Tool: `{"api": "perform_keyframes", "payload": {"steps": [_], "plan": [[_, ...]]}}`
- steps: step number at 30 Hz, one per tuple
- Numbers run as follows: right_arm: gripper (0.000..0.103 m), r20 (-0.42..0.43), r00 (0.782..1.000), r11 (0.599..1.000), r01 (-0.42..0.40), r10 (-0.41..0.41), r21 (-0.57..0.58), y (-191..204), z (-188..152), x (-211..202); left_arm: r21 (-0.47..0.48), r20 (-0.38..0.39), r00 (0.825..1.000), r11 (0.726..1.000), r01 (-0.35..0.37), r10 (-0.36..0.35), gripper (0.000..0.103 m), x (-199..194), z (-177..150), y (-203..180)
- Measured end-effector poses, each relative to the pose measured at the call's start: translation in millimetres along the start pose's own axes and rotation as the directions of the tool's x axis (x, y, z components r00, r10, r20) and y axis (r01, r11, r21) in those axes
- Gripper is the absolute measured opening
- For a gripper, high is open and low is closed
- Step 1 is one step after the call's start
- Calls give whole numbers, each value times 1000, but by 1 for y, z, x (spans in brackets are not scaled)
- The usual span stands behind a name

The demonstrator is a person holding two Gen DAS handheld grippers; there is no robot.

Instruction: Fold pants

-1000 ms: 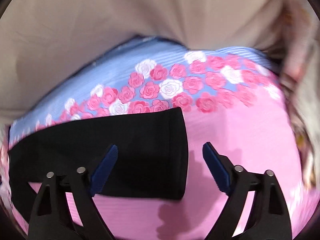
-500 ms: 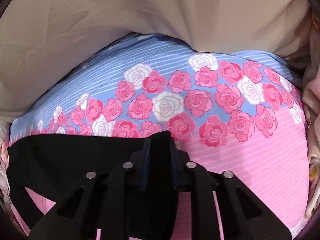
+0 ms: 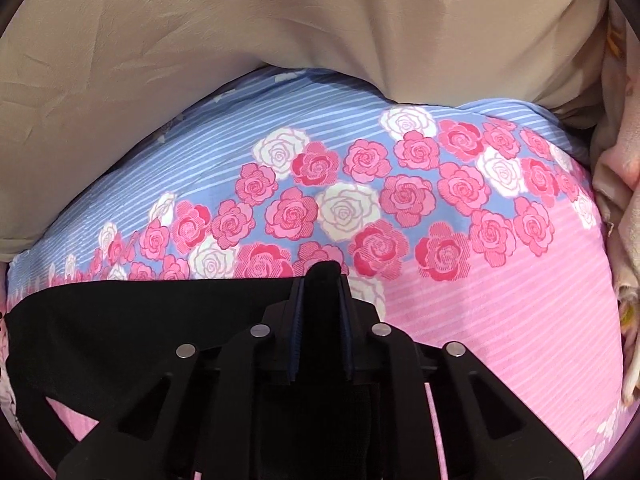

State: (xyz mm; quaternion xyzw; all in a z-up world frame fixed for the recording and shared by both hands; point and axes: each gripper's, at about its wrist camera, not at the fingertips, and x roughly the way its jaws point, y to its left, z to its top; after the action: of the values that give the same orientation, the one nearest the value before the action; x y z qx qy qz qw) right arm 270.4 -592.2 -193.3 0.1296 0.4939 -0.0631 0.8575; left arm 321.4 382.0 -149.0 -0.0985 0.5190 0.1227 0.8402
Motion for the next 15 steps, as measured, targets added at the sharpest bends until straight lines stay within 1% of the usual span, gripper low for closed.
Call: {"api": "perform_keyframes", "payload": {"steps": [2,3,4,5,6,7,8,10,11,12,13,14,15], "plan": [[19,3,1000,1000,12,-12,5,3,0,0,35,-16,1000,999,24,-24,98,11,1,0],[20,3,1000,1000,17,-17,8,4,-1,0,44,-21,1000,999,23,-22,98,15,2,0],[24,3,1000,1000,21,-21,9,5,0,0,51,-30,999,998,32,-30,98,21,3,1],[38,3,1000,1000,23,-23,8,7,-1,1,53,-41,998,998,45,-42,98,25,3,1],[48,2,1000,1000,15,-15,5,11,-1,2,52,-57,997,997,51,-48,98,32,3,2],[63,-2,1000,1000,12,-12,0,19,-1,5,51,-68,997,997,50,-46,98,37,4,1],[75,-9,1000,1000,14,-14,-21,27,-1,8,56,-60,997,997,48,-44,98,39,4,0],[81,-23,997,994,65,-68,-85,48,-2,17,89,-23,999,995,40,-38,90,39,5,-6],[81,-19,996,991,83,-86,-102,53,-2,19,92,-15,999,994,53,-52,73,38,6,-8],[80,-16,996,991,89,-91,-98,56,0,20,73,-4,998,995,71,-70,47,35,9,-8],[77,-15,996,993,86,-88,-79,55,1,20,56,-8,998,996,63,-63,33,34,11,-8],[70,-12,996,994,85,-86,-65,54,2,19,29,-25,999,999,37,-36,27,34,14,-6],[65,-9,996,995,83,-83,-58,52,4,17,8,-34,999,999,41,-41,27,34,16,-4]]}}
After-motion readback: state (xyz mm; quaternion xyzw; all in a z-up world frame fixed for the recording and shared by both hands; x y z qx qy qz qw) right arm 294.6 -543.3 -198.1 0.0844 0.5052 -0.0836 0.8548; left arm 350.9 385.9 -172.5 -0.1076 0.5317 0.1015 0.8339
